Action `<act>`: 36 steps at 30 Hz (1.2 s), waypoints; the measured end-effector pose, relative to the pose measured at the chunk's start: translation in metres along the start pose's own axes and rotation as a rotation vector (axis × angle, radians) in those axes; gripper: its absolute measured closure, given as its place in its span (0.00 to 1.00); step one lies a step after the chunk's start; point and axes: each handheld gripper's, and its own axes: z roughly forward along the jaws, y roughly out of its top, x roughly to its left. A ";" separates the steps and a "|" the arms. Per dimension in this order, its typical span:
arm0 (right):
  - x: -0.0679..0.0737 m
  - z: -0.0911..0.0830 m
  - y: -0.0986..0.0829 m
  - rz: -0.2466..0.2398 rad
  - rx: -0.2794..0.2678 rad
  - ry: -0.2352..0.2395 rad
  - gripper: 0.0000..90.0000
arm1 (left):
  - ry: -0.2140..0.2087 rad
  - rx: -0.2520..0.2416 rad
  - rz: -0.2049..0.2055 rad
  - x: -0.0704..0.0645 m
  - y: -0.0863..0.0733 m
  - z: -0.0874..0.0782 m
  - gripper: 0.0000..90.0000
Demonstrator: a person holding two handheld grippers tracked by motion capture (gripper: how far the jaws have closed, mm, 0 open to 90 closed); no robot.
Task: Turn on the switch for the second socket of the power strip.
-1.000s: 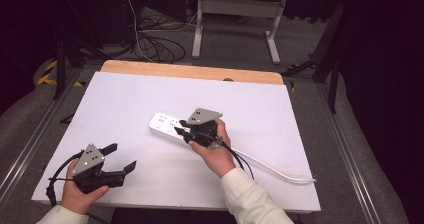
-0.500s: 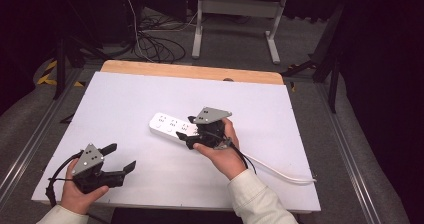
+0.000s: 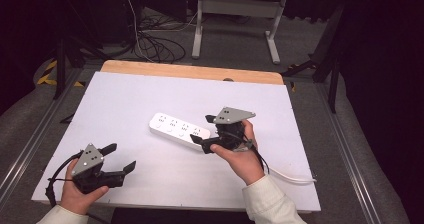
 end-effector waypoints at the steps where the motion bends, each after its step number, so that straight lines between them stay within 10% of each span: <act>1: -0.001 -0.003 -0.001 0.004 -0.001 0.002 0.23 | -0.001 -0.001 -0.001 0.000 0.000 0.000 0.17; 36: -0.027 -0.078 -0.101 0.114 -0.016 -0.062 0.17 | -0.025 -0.010 -0.002 -0.002 0.002 -0.008 0.16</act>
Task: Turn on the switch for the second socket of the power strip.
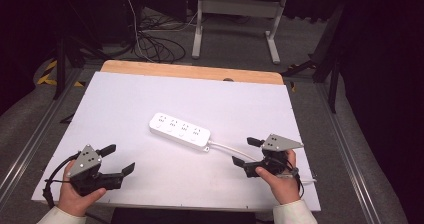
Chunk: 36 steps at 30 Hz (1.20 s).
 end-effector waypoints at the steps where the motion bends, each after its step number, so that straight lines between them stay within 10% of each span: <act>1: -0.001 -0.001 -0.002 0.004 0.003 -0.002 0.17 | -0.002 0.001 -0.002 0.000 0.000 -0.001 0.16; 36: -0.010 -0.012 -0.066 0.079 0.100 -0.128 0.10 | 0.019 0.015 0.018 0.005 -0.014 -0.003 0.16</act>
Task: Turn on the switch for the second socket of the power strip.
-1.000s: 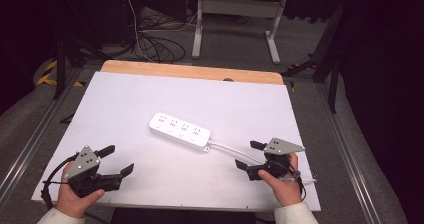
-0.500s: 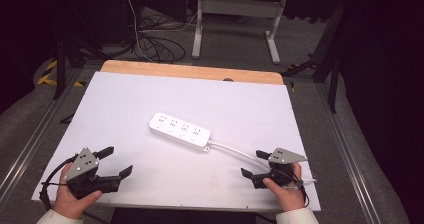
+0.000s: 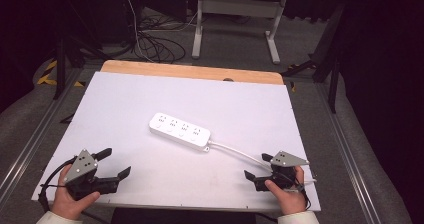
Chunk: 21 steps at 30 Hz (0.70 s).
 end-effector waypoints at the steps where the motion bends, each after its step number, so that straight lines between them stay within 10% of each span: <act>1: 0.000 0.000 0.000 -0.001 0.000 -0.001 0.10 | 0.000 -0.002 0.000 0.000 0.000 0.001 0.16; 21: 0.001 -0.004 0.002 -0.046 -0.046 -0.021 0.13 | 0.007 -0.014 -0.004 0.001 0.001 -0.001 0.15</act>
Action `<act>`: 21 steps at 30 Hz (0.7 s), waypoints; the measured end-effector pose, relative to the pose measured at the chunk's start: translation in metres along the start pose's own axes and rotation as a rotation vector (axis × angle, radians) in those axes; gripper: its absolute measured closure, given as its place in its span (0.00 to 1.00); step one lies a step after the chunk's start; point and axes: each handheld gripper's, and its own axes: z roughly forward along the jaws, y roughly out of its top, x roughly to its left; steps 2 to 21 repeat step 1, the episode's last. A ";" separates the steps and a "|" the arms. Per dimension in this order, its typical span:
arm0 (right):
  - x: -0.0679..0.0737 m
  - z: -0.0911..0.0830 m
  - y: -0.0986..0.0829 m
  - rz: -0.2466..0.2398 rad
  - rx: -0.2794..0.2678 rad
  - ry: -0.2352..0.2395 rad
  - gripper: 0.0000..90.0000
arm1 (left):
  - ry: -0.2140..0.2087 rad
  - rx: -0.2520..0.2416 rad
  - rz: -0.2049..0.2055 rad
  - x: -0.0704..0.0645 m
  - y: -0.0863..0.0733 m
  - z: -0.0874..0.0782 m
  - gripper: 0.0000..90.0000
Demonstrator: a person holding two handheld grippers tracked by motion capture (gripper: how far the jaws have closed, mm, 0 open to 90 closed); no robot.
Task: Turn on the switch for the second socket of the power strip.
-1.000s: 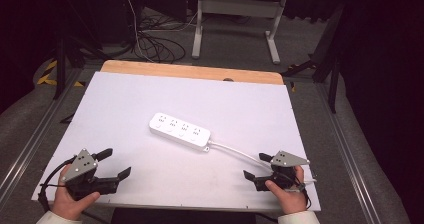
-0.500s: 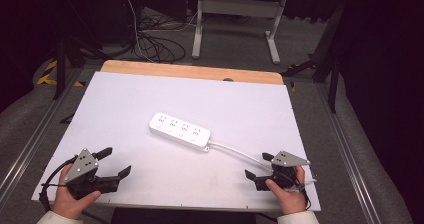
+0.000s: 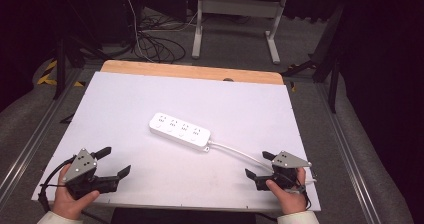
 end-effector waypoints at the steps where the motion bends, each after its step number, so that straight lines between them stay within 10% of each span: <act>1: 0.000 0.000 0.000 -0.006 0.001 -0.006 0.13 | -0.001 0.001 -0.003 0.000 0.000 0.000 0.14; 21: 0.000 0.000 0.000 -0.006 0.001 -0.006 0.13 | -0.001 0.001 -0.003 0.000 0.000 0.000 0.14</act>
